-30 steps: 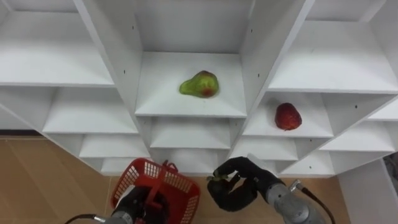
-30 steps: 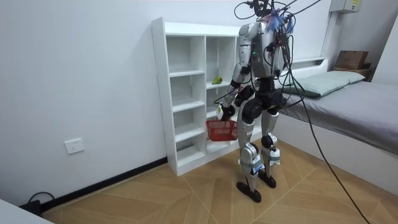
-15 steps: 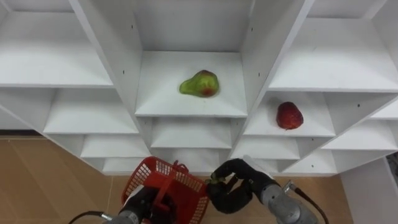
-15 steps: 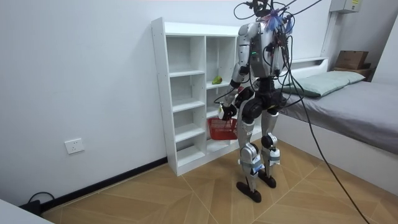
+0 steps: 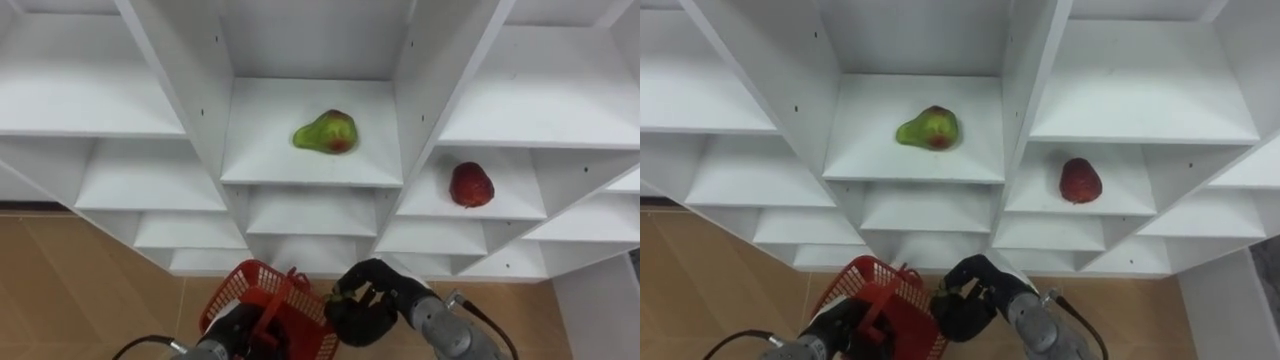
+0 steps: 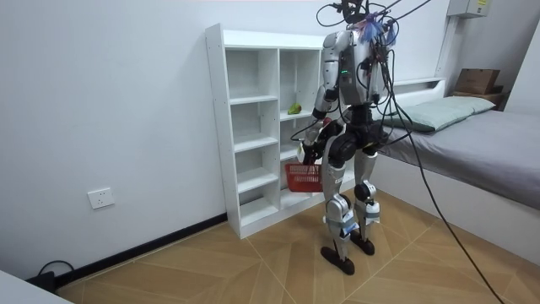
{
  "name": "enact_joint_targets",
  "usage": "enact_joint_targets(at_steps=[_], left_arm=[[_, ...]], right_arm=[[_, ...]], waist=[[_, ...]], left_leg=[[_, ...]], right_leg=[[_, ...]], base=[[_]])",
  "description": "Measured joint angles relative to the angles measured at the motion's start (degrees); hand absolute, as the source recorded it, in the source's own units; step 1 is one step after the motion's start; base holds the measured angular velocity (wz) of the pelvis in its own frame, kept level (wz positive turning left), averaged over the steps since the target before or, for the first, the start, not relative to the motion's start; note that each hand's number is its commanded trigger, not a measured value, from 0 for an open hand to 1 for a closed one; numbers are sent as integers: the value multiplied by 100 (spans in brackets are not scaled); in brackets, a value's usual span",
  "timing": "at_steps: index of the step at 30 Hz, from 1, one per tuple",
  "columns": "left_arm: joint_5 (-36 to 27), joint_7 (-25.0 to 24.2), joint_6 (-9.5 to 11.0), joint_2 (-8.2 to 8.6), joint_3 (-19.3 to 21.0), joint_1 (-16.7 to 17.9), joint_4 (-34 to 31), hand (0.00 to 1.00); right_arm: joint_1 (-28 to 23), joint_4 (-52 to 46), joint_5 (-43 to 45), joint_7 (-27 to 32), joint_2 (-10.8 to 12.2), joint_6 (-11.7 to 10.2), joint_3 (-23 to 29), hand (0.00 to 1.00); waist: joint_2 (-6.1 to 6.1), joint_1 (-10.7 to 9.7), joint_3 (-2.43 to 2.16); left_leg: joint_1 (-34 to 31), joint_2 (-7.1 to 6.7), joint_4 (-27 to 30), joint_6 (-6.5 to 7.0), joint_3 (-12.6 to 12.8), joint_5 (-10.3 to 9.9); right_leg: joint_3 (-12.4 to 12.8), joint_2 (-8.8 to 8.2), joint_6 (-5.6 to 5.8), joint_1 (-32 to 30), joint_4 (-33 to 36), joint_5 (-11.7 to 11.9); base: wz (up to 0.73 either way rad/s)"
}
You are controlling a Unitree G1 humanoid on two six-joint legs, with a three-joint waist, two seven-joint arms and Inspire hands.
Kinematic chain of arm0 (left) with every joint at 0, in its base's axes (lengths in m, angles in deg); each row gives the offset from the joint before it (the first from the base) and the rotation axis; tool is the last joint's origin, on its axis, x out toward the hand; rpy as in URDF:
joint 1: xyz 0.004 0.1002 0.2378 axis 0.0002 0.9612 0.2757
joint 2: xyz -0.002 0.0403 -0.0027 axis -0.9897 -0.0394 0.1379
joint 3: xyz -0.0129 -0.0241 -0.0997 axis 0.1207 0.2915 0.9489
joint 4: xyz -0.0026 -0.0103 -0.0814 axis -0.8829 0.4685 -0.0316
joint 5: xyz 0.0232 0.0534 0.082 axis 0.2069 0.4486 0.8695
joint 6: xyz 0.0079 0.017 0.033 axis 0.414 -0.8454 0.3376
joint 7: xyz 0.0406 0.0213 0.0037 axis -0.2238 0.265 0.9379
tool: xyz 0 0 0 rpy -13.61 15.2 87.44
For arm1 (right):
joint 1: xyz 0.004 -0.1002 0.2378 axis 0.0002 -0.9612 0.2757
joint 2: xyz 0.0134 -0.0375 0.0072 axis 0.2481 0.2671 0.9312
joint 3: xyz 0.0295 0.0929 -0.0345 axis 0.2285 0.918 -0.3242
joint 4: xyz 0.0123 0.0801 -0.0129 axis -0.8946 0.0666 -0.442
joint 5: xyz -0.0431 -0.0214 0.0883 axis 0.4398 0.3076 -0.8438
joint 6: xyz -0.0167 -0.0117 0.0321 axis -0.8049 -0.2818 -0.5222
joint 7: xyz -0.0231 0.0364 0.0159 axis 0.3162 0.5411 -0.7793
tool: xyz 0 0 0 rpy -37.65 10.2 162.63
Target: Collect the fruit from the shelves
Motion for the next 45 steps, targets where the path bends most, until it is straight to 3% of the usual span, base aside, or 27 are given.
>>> enact_joint_targets(at_steps=[15,45], left_arm=[[62,1,185,14,-161,-39,-40,100],[355,1,270,117,-189,-211,-31,100]], right_arm=[[111,374,-227,192,8,-173,-81,100],[144,397,-227,56,35,-187,-135,100]], waist=[[140,0,8],[82,11,16]], left_leg=[[-21,-15,2,7,-2,30],[-55,-65,-17,15,-17,35]], right_leg=[[-26,-11,0,-13,0,0],[39,-1,1,-75,9,-1]], base=[[1],[0]])
